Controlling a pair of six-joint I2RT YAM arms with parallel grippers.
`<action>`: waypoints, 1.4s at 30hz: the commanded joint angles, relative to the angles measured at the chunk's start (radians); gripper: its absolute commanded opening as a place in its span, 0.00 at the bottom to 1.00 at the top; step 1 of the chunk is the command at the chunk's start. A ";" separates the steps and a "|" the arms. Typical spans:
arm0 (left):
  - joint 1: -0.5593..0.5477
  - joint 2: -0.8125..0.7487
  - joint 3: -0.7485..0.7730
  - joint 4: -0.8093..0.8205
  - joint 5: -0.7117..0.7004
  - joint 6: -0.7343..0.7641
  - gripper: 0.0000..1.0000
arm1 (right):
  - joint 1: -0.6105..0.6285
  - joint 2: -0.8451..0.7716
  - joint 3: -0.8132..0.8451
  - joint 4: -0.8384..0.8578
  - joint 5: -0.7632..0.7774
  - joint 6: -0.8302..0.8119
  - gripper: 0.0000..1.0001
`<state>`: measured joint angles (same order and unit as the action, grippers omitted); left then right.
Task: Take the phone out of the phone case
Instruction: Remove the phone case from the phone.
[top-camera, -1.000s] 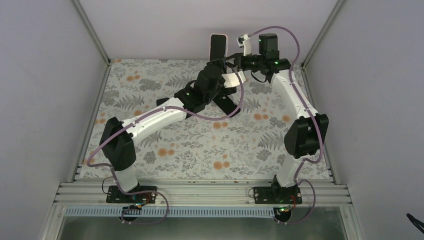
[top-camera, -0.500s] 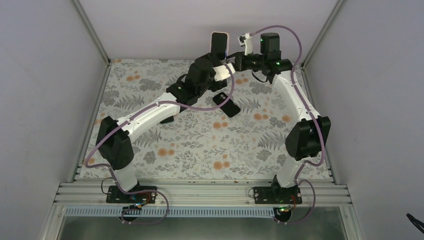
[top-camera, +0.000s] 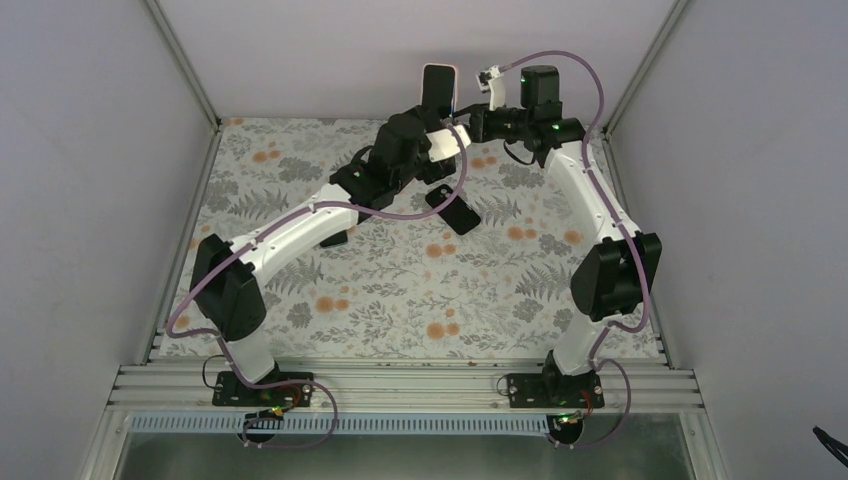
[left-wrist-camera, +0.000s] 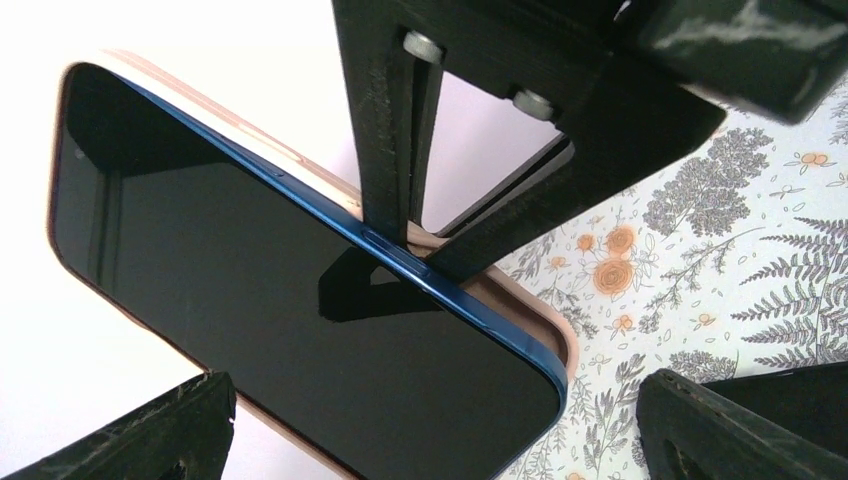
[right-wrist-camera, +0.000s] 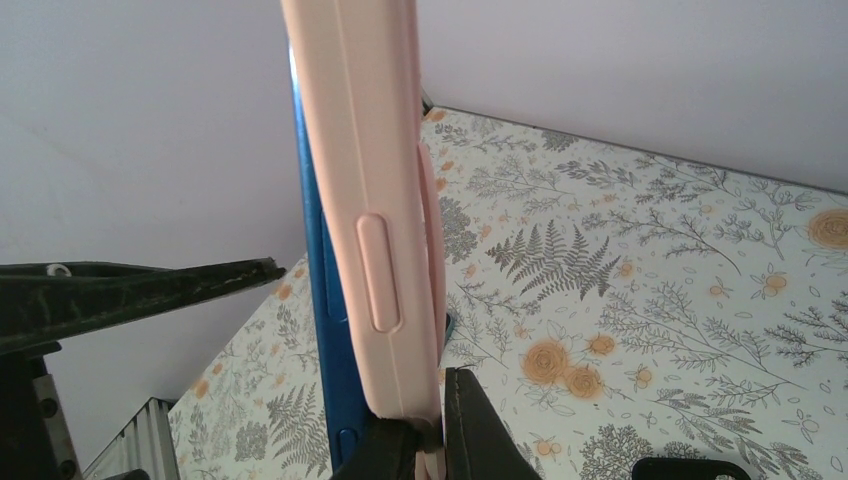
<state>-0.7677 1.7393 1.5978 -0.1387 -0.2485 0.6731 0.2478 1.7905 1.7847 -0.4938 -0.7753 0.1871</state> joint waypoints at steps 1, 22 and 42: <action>-0.001 -0.061 0.012 0.015 0.014 -0.017 0.98 | 0.005 -0.017 0.004 0.062 -0.022 -0.006 0.03; 0.018 0.006 0.048 0.028 -0.027 -0.023 0.98 | 0.005 -0.015 0.009 0.066 -0.054 -0.005 0.03; -0.034 0.032 -0.105 0.434 -0.342 0.150 0.86 | 0.005 -0.024 0.011 0.073 -0.083 0.019 0.03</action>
<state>-0.7803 1.7638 1.5887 -0.0059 -0.3767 0.7025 0.2478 1.7908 1.7847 -0.4511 -0.7864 0.1905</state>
